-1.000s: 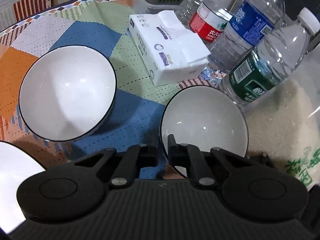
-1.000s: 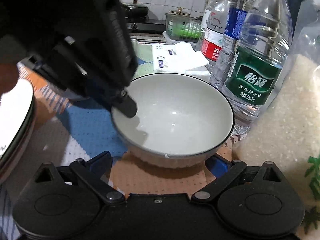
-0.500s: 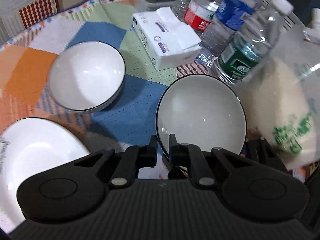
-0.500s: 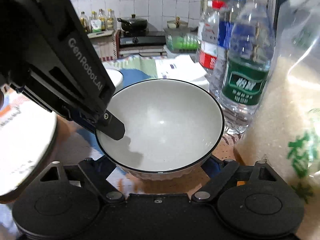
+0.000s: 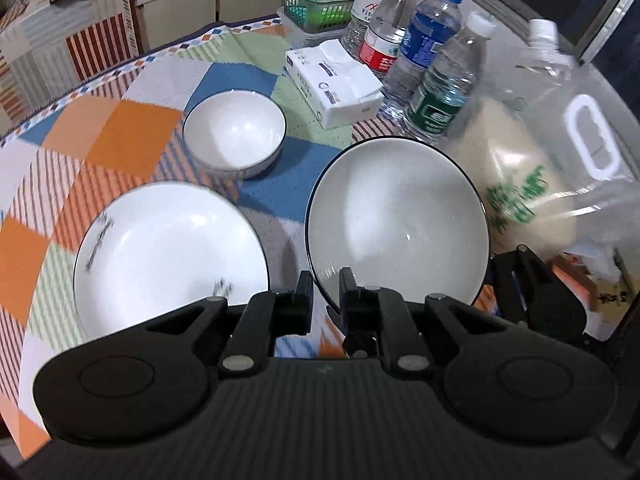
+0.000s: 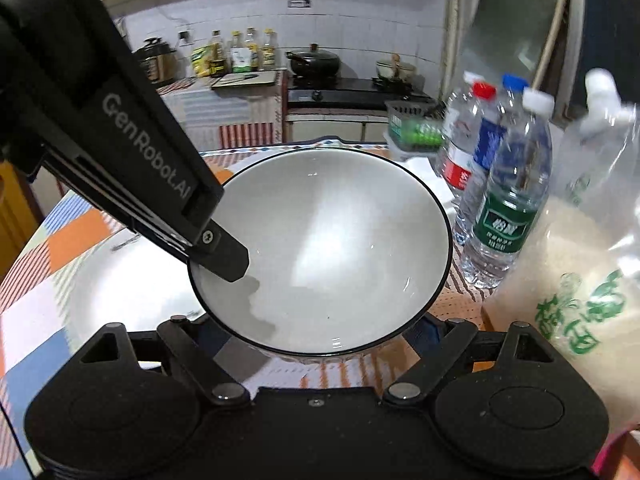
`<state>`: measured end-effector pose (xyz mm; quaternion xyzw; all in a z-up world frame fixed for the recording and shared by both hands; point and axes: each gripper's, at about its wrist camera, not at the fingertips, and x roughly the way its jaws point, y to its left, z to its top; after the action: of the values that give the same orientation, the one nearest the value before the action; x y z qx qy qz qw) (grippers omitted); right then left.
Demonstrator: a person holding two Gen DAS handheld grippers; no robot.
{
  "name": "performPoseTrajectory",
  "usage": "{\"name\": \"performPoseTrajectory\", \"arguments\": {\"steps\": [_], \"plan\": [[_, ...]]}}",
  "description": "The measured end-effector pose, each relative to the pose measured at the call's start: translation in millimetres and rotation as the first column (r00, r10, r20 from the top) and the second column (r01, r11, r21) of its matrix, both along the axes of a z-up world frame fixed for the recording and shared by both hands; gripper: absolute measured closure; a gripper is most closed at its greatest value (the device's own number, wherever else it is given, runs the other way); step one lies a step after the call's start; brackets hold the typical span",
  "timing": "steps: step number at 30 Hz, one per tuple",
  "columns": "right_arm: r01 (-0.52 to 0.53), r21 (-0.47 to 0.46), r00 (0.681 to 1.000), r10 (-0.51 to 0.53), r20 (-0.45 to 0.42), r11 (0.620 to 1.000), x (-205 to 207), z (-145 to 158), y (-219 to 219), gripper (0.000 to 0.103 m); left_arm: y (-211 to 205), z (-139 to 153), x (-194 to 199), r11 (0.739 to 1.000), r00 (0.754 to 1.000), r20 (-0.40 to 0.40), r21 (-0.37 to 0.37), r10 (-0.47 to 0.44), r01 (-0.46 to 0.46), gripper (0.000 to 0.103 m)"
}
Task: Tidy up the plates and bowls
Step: 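Carry the second bowl with the left tool and nest it into the first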
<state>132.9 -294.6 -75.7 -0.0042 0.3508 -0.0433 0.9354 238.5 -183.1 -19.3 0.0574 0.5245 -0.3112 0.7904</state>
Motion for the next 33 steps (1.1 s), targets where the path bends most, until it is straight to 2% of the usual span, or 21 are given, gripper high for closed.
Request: {"name": "performPoseTrajectory", "arguments": {"steps": [4,9,12,19,26,33], "plan": [[-0.042,-0.015,0.999,0.042,-0.018,0.999,-22.4,17.7,21.2,0.014,30.4,12.5,-20.1,0.999,0.999,-0.041,-0.037,0.011,-0.012,0.091],[-0.12,-0.001,0.993,0.12,-0.015,0.993,-49.0,30.9,44.8,0.015,60.7,27.5,-51.0,1.0,1.0,0.005,-0.026,0.016,-0.016,0.091],[-0.167,0.011,0.986,0.167,0.012,0.986,-62.7,34.8,54.3,0.015,74.2,25.9,-62.7,0.999,1.0,-0.01,-0.026,0.024,-0.025,0.091],[-0.253,0.037,0.967,0.254,-0.005,0.967,-81.9,21.5,64.9,0.015,87.4,2.7,-84.7,1.0,0.999,-0.017,0.012,0.028,-0.028,0.091],[-0.306,0.077,0.947,0.312,-0.081,0.949,-92.2,-1.9,71.5,0.015,94.9,-33.2,-90.0,0.999,0.993,-0.109,0.037,0.034,-0.031,0.091],[-0.315,0.054,0.932,0.319,-0.173,0.948,-89.7,-27.4,85.3,0.015,99.2,-62.5,-86.3,0.997,0.981,-0.188,0.062,0.054,-0.043,0.091]]}}
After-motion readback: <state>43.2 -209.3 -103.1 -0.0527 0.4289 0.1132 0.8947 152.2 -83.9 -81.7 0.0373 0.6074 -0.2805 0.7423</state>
